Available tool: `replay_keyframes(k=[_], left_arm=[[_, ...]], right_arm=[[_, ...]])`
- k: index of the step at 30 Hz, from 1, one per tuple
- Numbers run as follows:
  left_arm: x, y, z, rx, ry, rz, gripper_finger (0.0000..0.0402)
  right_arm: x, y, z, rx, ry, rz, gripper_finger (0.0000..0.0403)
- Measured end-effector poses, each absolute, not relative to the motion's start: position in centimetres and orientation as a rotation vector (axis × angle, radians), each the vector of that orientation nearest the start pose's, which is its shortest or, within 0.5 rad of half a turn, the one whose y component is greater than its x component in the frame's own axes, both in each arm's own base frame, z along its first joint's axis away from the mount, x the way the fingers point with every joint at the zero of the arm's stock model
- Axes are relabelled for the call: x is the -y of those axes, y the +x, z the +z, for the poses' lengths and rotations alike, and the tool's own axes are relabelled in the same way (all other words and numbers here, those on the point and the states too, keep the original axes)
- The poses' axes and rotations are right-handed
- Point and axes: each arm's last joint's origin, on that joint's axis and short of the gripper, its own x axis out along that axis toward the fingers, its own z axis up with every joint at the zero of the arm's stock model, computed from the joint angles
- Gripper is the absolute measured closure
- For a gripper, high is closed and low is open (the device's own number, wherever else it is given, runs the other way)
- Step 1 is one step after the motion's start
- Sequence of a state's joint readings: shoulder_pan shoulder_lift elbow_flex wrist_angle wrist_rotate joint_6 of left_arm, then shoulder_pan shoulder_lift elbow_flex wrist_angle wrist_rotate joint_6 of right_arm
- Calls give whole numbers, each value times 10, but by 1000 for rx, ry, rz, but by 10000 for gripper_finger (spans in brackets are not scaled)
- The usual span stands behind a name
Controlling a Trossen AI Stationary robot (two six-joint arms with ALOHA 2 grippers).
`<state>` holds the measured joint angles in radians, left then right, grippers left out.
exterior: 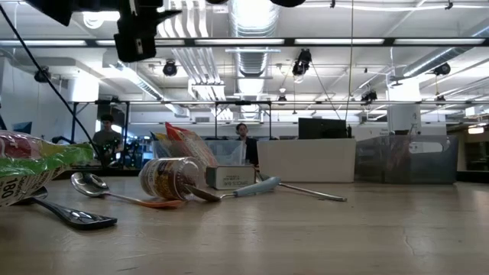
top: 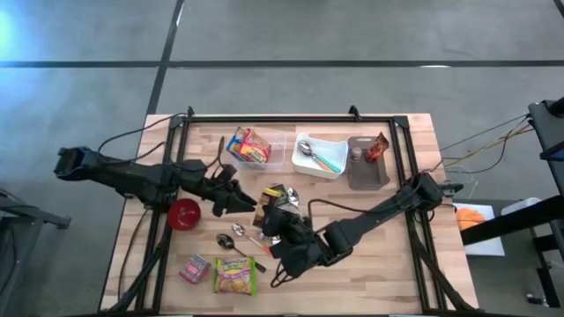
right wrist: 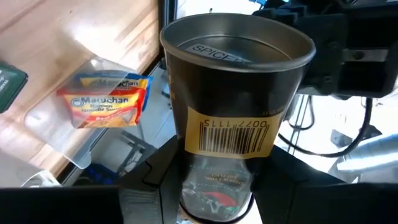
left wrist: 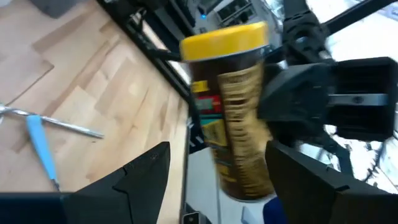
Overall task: Pick & Place Food Item
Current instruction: Put the yellow seasoning can into the black bin
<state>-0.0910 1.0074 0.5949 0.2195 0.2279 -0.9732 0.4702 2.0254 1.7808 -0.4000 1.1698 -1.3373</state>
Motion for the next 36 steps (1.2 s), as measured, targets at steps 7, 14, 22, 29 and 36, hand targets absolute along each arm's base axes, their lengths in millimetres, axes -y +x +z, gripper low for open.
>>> replay_keyframes(k=[7, 14, 22, 29, 36], left_arm=[[32, 239, 259, -301, -975, -294, 136], [48, 254, 254, -272, -957, -463, 137], [59, 265, 249, -255, -881, -572, 137], [63, 267, 251, -250, -839, -595, 172], [65, 266, 252, -254, -851, -599, 208]], right_arm=[[-182, 415, 299, -845, -1717, -272, 260], [-185, 416, 300, -830, -1723, -280, 260], [-187, 417, 303, -802, -1721, -279, 260], [-187, 417, 304, -799, -1727, -279, 262], [-188, 418, 307, -774, -1710, -297, 268]])
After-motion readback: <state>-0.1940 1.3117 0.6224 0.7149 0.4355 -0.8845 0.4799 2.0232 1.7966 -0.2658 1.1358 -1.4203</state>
